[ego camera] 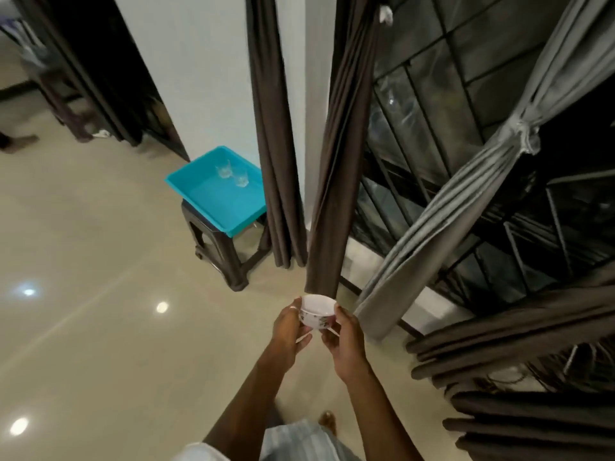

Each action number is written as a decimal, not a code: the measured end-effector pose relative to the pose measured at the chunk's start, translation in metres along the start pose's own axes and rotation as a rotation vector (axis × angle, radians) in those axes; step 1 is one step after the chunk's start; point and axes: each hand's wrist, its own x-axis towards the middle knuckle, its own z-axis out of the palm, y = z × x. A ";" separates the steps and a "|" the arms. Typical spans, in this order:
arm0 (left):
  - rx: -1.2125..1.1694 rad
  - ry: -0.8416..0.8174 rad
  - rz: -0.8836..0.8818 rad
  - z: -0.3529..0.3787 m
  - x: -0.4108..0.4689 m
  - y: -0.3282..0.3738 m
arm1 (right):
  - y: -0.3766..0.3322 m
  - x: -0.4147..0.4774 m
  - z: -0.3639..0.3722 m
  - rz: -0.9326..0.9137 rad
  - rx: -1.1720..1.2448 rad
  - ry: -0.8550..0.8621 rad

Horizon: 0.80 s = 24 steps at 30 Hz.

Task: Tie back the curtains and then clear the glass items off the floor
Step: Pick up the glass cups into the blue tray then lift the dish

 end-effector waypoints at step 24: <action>-0.099 0.003 0.185 -0.185 0.066 0.174 | 0.049 0.039 0.248 -0.037 -0.197 -0.102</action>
